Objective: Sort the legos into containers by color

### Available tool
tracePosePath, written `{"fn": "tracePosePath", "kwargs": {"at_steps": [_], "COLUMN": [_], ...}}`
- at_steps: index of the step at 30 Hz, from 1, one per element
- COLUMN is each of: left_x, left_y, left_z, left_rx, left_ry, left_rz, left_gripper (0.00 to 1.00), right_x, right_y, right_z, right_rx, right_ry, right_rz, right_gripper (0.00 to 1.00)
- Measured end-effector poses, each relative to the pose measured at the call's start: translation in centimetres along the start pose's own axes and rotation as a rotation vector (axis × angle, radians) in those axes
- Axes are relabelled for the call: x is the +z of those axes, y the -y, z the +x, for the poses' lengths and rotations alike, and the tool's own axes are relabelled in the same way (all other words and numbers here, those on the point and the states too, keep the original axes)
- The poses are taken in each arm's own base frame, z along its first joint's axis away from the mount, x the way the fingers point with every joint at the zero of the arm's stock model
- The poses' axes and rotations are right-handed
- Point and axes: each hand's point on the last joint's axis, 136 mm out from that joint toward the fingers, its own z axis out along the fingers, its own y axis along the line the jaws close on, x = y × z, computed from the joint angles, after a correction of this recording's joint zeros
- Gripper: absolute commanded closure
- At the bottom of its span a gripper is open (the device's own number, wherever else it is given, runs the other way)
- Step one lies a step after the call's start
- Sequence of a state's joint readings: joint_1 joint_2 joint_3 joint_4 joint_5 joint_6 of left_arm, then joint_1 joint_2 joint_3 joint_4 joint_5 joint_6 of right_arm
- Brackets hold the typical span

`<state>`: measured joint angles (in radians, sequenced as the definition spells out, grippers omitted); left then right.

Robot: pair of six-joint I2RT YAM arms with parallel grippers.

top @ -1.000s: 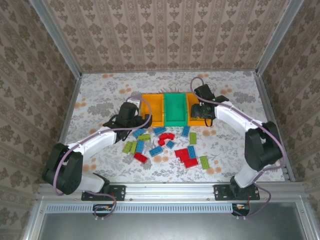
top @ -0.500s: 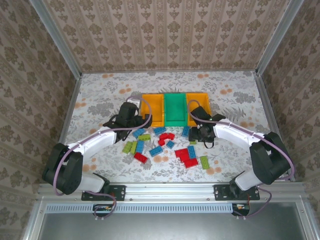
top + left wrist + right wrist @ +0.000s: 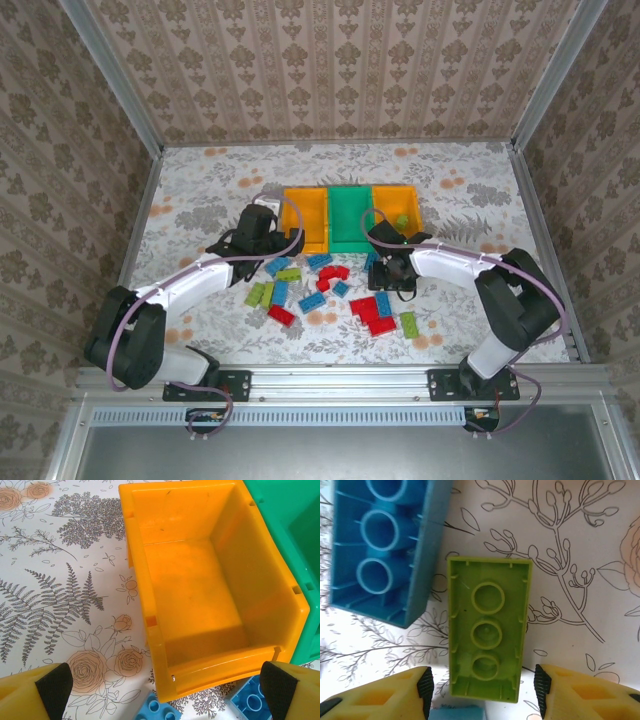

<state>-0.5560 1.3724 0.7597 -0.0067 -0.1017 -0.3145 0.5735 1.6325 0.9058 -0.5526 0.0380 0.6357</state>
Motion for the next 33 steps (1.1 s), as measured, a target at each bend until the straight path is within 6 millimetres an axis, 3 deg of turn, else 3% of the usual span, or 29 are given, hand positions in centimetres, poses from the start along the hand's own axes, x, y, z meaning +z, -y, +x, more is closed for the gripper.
{"fn": "tracePosePath", "kwargs": {"at_steps": [9, 13, 19, 28, 33], "left_x": [0.0, 0.0, 0.0, 0.0, 0.0], "left_y": [0.0, 0.0, 0.1, 0.1, 0.1], "left_z": [0.0, 0.0, 0.0, 0.0, 0.0], "left_rx": [0.0, 0.0, 0.001, 0.001, 0.001], "left_ry": [0.0, 0.0, 0.0, 0.0, 0.0], "left_rz": [0.0, 0.0, 0.001, 0.001, 0.001], "left_gripper": [0.0, 0.0, 0.0, 0.0, 0.0], "right_x": [0.1, -0.5, -3.2, -7.1, -7.2], "right_y": [0.4, 0.6, 0.8, 1.9, 2.7], "right_z": [-0.3, -0.7, -1.9, -7.6, -11.0], "right_rx": [-0.002, -0.002, 0.0, 0.047, 0.072], "right_ry": [0.012, 0.037, 0.112, 0.239, 0.266], "right_rz": [0.028, 0.034, 0.029, 0.012, 0.022], "right_gripper": [0.7, 0.73, 0.74, 0.74, 0.74]}}
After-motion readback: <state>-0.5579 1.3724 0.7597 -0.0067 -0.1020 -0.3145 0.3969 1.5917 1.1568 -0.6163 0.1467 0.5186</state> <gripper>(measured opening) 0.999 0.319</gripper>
